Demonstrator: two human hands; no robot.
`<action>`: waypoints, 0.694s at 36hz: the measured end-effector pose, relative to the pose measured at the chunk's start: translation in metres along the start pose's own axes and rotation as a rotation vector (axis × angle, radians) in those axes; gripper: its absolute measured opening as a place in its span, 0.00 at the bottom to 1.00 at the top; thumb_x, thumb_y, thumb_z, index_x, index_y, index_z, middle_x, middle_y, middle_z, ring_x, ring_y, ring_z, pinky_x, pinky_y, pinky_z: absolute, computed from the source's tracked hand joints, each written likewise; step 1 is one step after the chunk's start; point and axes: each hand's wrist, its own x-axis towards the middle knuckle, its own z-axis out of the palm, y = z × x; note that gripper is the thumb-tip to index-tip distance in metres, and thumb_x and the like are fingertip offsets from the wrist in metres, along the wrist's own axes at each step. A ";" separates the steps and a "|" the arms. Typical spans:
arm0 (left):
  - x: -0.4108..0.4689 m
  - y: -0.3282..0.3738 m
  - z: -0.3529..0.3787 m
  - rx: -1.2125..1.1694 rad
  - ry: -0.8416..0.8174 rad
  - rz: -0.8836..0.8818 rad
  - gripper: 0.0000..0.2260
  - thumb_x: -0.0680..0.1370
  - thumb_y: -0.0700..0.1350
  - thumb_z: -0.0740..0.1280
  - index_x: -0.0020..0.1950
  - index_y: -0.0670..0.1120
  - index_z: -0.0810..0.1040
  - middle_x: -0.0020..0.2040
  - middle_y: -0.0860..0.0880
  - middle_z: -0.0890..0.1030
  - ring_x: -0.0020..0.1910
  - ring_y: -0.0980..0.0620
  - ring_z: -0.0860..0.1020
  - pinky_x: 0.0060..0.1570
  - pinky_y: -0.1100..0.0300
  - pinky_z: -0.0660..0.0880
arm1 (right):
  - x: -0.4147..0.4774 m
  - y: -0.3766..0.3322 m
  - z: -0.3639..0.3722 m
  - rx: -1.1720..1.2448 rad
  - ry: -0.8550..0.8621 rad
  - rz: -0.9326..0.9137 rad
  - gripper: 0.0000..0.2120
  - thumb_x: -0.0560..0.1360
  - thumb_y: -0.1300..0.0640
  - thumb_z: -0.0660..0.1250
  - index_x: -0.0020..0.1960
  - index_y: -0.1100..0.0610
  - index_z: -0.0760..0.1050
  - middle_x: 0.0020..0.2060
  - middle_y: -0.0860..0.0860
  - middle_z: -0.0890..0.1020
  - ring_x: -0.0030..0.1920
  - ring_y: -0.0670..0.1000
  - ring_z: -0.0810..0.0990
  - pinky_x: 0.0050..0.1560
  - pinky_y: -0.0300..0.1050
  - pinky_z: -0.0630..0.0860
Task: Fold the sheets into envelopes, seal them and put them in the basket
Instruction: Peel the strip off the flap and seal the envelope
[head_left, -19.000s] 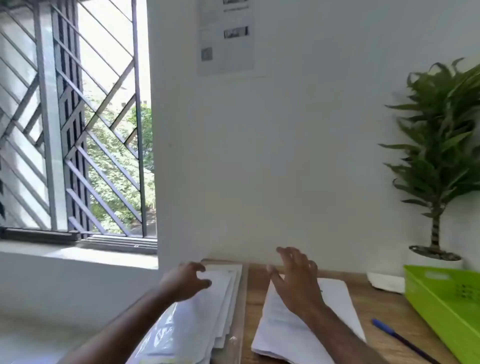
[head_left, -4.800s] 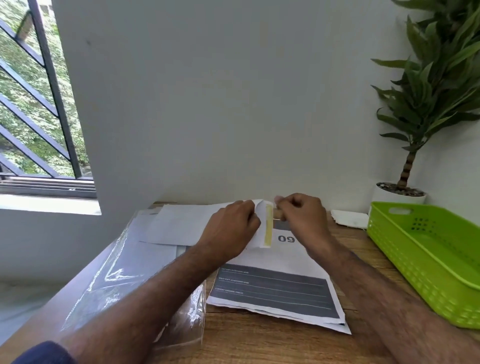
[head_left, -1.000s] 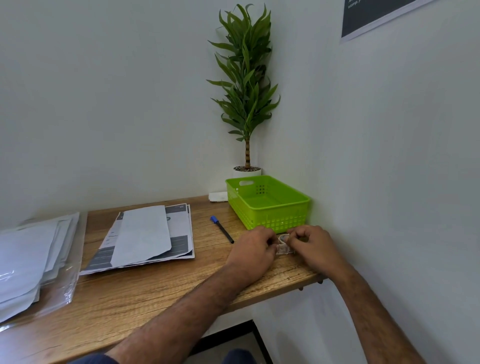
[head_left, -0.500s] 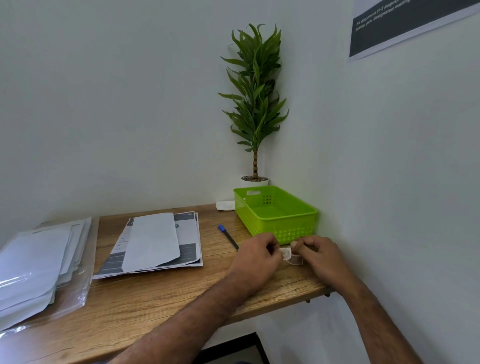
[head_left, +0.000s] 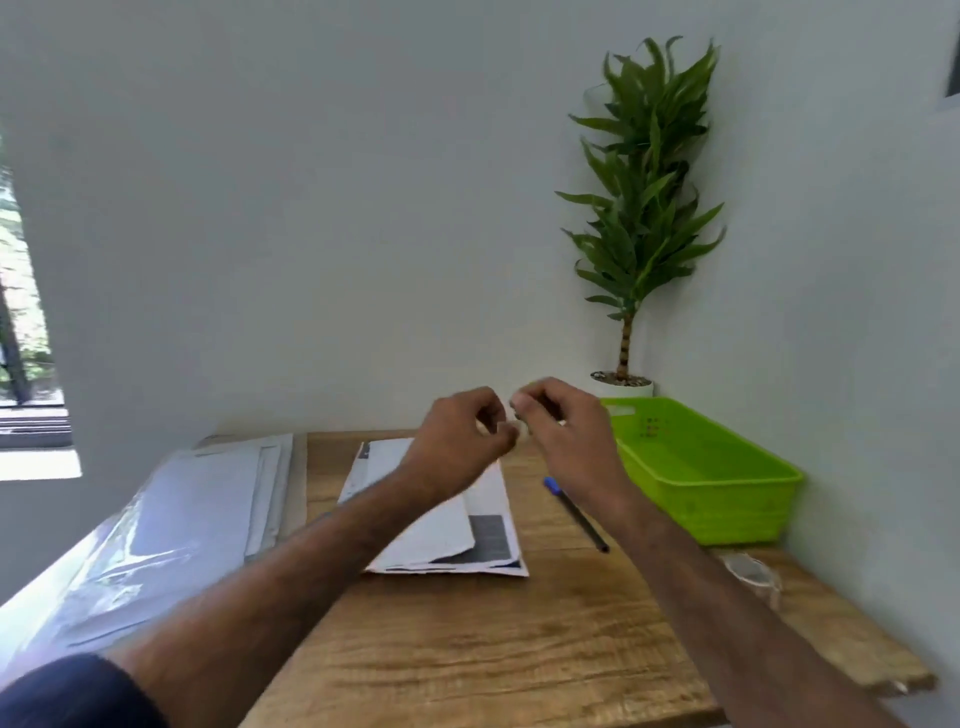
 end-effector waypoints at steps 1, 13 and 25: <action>0.008 -0.014 -0.009 0.024 0.025 -0.032 0.04 0.73 0.45 0.73 0.41 0.48 0.80 0.39 0.52 0.83 0.38 0.55 0.79 0.39 0.65 0.72 | 0.016 0.005 0.017 0.008 -0.060 0.068 0.03 0.76 0.55 0.71 0.45 0.54 0.82 0.36 0.47 0.84 0.37 0.42 0.80 0.42 0.43 0.78; 0.037 -0.153 -0.049 -0.310 0.120 -0.501 0.05 0.70 0.36 0.77 0.40 0.39 0.81 0.29 0.48 0.81 0.27 0.50 0.75 0.28 0.59 0.71 | 0.069 0.061 0.151 0.235 -0.442 0.449 0.16 0.73 0.49 0.76 0.57 0.54 0.77 0.46 0.54 0.85 0.40 0.51 0.84 0.38 0.45 0.79; 0.017 -0.159 -0.035 -0.420 0.044 -0.562 0.10 0.75 0.45 0.76 0.44 0.38 0.84 0.39 0.43 0.86 0.27 0.52 0.75 0.28 0.62 0.67 | 0.052 0.085 0.164 0.225 -0.279 0.412 0.04 0.76 0.60 0.72 0.49 0.59 0.84 0.36 0.55 0.85 0.30 0.48 0.79 0.30 0.41 0.73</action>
